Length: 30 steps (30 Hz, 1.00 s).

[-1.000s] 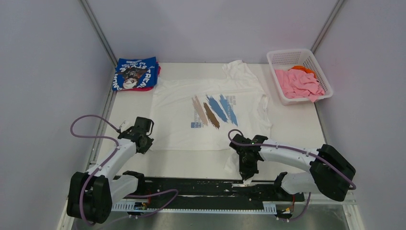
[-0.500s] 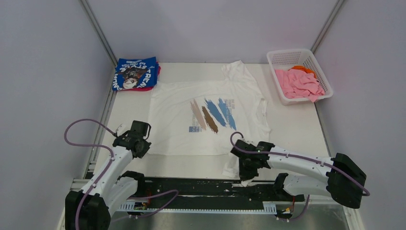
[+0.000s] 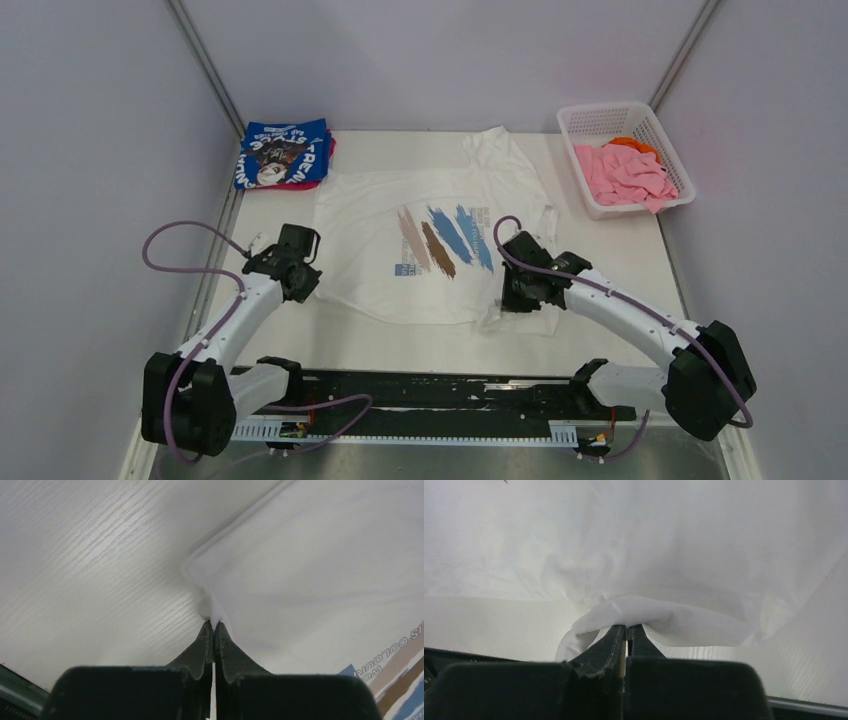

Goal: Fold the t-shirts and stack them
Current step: Fold the flattened tshirt in 1/3 of the way

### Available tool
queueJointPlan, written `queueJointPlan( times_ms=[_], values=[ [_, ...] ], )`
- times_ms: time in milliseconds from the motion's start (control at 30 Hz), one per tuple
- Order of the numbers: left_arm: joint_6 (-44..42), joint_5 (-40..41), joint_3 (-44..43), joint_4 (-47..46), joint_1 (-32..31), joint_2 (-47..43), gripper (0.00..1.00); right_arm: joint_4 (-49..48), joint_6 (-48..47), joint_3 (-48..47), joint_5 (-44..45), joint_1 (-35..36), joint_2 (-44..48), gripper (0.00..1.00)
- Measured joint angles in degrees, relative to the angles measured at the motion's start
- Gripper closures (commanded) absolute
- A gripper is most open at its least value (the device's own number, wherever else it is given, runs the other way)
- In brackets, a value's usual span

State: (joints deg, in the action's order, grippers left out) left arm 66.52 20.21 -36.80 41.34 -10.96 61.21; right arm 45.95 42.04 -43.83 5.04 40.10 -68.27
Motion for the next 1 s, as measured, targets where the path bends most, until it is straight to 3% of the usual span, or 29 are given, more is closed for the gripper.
queueJointPlan(
  times_ms=[533, 1000],
  values=[
    [-0.4, 1.6, -12.4, -2.3, 1.5, 15.0, 1.0, -6.5, -12.7, -13.1, 0.5, -15.3, -7.5, 1.0],
    [-0.2, 4.2, -15.4, -5.0, 2.7, 19.1, 1.0, -10.2, -22.6, -24.4, -0.7, -21.2, -18.1, 1.0]
  ],
)
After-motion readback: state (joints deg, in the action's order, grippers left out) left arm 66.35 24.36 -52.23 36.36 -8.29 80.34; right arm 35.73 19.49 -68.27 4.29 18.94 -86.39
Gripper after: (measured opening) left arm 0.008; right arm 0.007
